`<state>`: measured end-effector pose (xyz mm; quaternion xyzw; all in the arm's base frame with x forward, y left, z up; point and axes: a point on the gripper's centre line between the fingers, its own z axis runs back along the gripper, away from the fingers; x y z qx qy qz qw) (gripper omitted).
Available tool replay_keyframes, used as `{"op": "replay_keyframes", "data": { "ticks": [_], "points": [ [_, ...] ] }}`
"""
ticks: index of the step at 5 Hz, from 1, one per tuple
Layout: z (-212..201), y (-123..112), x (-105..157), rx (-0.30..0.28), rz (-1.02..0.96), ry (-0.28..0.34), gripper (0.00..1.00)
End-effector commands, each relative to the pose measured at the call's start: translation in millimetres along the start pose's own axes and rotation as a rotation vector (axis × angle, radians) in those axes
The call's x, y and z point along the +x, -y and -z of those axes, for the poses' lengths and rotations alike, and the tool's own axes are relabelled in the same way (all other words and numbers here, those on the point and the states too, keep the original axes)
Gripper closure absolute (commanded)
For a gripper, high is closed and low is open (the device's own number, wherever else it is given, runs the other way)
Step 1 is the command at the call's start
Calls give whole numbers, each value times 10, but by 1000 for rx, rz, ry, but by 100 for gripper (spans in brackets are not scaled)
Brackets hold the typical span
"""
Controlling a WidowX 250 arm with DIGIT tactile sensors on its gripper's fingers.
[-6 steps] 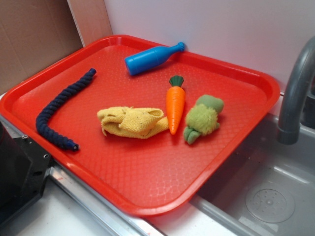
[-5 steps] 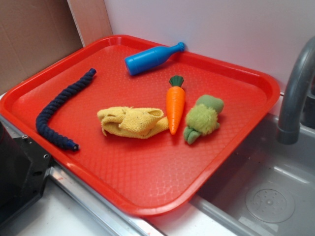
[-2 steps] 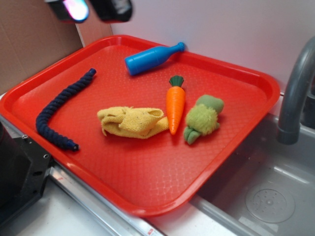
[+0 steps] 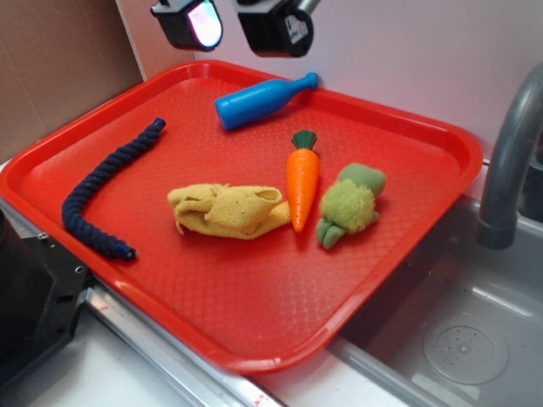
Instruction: Grab the green animal.
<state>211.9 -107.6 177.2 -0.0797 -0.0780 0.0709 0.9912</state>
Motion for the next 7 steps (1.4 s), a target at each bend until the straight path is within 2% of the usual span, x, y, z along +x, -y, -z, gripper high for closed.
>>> {"op": "replay_keyframes", "data": {
  "ticks": [1, 2, 3, 4, 5, 6, 7],
  "points": [
    [493, 160, 471, 60, 138, 14, 0],
    [983, 405, 763, 96, 306, 66, 0],
    [1390, 500, 824, 151, 386, -38, 0],
    [1483, 494, 724, 152, 417, -78, 0],
    [1438, 507, 565, 140, 418, -87, 0],
    [1153, 510, 492, 191, 379, -70, 0],
    [761, 454, 423, 170, 324, 11, 0]
  ]
}}
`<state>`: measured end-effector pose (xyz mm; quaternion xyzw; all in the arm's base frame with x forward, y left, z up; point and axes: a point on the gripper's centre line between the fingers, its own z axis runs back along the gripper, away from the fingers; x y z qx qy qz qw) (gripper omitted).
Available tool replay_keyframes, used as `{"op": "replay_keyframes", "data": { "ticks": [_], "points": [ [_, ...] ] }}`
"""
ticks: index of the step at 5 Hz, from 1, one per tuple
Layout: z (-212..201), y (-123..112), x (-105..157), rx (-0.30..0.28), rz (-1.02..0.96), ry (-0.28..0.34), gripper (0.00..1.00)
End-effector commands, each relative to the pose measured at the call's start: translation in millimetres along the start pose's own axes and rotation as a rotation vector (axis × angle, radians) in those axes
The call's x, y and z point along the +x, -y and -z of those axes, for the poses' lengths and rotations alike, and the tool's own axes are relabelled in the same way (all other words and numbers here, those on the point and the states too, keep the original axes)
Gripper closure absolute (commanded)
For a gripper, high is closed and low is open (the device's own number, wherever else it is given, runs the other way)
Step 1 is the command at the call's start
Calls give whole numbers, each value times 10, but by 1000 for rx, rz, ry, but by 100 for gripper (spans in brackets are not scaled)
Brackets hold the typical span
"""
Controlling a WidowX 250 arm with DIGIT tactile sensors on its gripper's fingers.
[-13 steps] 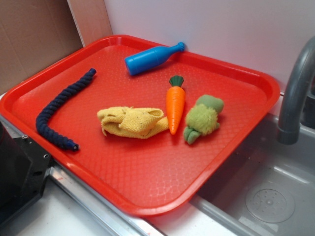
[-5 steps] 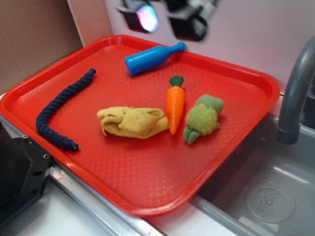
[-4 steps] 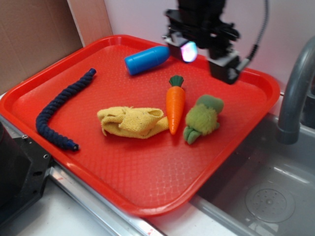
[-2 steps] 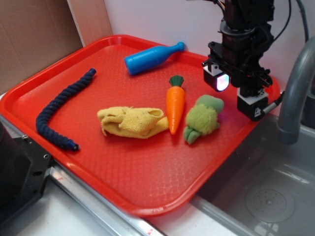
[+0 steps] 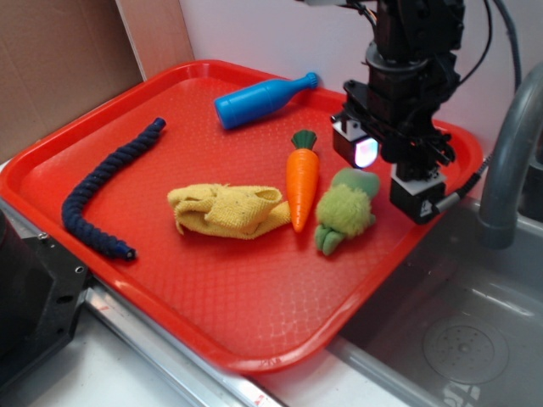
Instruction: Grab the green animal.
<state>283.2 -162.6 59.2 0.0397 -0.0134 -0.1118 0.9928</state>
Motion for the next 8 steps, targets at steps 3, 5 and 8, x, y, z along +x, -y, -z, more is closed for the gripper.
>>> {"op": "replay_keyframes", "data": {
  "ticks": [3, 5, 8],
  "points": [
    [-316, -183, -297, -58, -183, 40, 0],
    [220, -67, -259, -170, -79, 19, 0],
    [270, -31, -370, -202, -119, -16, 100]
  ]
}}
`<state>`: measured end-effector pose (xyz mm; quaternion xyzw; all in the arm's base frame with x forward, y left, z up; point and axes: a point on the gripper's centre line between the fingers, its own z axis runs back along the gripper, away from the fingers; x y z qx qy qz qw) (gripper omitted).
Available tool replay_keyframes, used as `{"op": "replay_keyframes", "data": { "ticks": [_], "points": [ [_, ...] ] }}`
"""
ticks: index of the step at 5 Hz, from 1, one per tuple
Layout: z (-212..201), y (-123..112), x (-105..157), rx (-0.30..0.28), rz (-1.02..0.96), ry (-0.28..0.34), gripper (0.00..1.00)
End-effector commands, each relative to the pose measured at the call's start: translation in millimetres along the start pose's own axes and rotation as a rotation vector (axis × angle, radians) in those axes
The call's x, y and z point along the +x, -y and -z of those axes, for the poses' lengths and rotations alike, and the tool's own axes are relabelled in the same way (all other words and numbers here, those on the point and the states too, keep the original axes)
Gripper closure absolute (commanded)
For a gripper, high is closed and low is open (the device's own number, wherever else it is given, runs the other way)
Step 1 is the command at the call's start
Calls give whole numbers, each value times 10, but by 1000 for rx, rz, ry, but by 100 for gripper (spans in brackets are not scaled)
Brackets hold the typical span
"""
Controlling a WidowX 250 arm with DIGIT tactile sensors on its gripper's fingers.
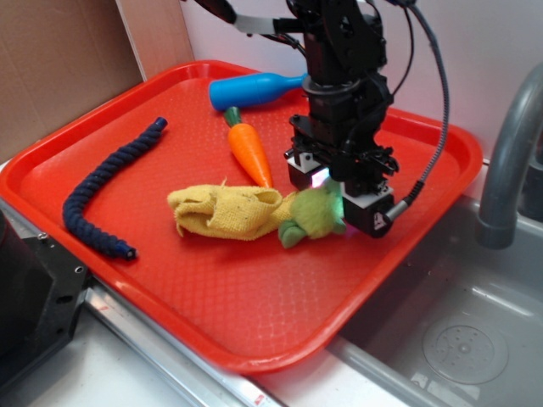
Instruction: Grab the green animal.
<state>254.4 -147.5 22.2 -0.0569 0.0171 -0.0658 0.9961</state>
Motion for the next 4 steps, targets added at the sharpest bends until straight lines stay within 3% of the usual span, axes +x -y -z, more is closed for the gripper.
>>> {"op": "replay_keyframes", "data": {
  "ticks": [1, 2, 3, 4],
  "points": [
    [-464, 56, -53, 25, -48, 57, 100],
    [-982, -55, 12, 58, -105, 96, 100],
    [-1538, -400, 6, 102, -210, 181, 100],
    [-1917, -635, -67, 139, -274, 175, 100]
  ]
}}
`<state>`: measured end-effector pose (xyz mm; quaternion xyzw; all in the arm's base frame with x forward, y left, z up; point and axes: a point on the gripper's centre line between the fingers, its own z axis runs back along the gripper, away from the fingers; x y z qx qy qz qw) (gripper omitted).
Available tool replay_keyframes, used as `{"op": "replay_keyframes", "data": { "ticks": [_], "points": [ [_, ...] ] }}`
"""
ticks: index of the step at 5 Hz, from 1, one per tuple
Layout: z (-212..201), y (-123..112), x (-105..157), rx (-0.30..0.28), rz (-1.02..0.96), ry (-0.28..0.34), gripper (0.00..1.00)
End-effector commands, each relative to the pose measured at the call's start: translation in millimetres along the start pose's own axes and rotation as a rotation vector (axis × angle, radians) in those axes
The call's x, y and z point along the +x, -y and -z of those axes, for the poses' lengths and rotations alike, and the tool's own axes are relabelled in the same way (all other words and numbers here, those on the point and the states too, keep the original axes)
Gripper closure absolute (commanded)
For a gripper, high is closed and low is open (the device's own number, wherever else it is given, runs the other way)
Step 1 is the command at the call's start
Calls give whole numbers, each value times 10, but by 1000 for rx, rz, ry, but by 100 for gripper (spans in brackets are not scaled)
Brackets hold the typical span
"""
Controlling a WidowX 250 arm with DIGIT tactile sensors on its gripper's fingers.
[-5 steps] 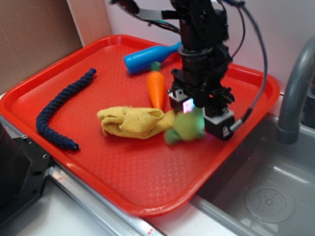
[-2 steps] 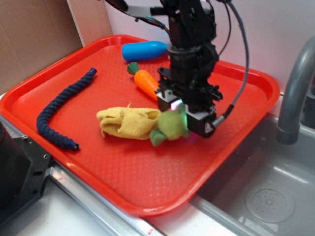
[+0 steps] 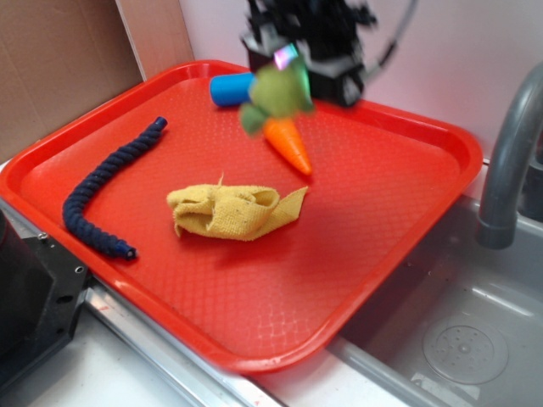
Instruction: Grab the green animal.
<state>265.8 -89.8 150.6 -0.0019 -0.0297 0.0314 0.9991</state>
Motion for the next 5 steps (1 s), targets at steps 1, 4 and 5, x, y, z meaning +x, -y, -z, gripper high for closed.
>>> {"op": "replay_keyframes", "data": {
  "ticks": [1, 4, 5],
  "points": [
    [-717, -669, -238, 131, -68, 97, 100],
    [-626, -723, -309, 174, -26, 146, 100],
    [-557, -751, -258, 172, -49, 113, 100]
  ]
}}
